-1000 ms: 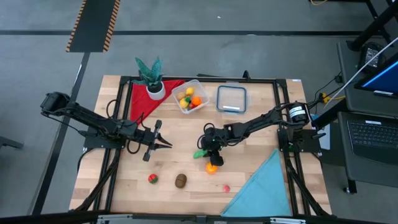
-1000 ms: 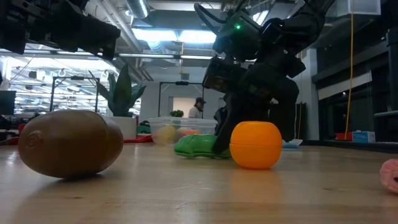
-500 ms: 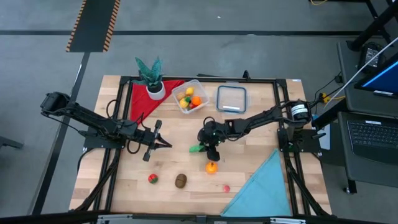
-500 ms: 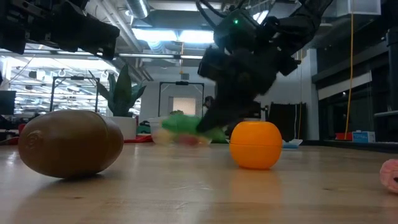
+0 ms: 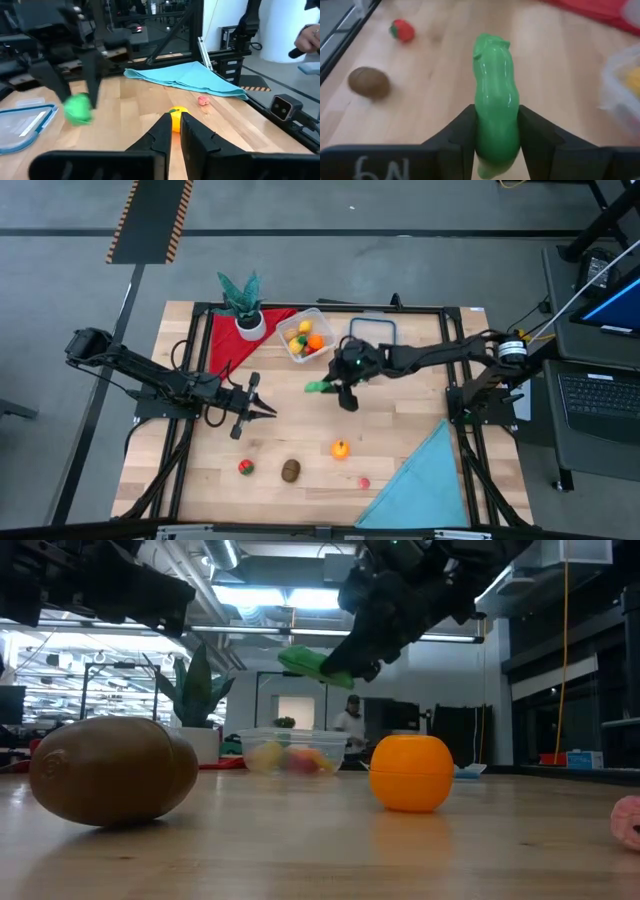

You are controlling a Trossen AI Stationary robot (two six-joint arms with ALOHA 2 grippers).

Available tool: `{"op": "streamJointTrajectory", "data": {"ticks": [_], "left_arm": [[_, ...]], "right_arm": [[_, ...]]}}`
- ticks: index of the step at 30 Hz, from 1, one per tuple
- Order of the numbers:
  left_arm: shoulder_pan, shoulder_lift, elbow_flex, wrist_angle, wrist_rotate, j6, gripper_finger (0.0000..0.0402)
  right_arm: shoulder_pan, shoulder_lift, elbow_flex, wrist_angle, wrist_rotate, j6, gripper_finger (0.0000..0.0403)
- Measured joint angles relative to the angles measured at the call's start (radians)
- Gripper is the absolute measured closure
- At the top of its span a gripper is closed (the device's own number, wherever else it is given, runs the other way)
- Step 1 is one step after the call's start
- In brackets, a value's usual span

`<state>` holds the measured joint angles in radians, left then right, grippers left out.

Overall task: Pick and placing Produce into tupperware
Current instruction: Put the peas into the transparent bin

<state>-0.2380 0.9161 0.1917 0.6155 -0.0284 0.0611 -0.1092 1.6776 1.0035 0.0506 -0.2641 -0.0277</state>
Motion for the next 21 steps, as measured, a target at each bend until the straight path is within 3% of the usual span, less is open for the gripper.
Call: {"op": "streamJointTrajectory", "data": {"ticks": [9, 21], "left_arm": [[0.000, 0.000, 0.000, 0.001, -0.220, 0.001, 0.0342], [0.023, 0.000, 0.000, -0.001, -0.240, 0.002, 0.0317]], "right_arm": [[-0.089, -0.036, 0.000, -0.083, -0.001, -0.057, 0.0279], [-0.115, -0.038, -0.012, -0.019, -0.003, -0.007, 0.0277]]}}
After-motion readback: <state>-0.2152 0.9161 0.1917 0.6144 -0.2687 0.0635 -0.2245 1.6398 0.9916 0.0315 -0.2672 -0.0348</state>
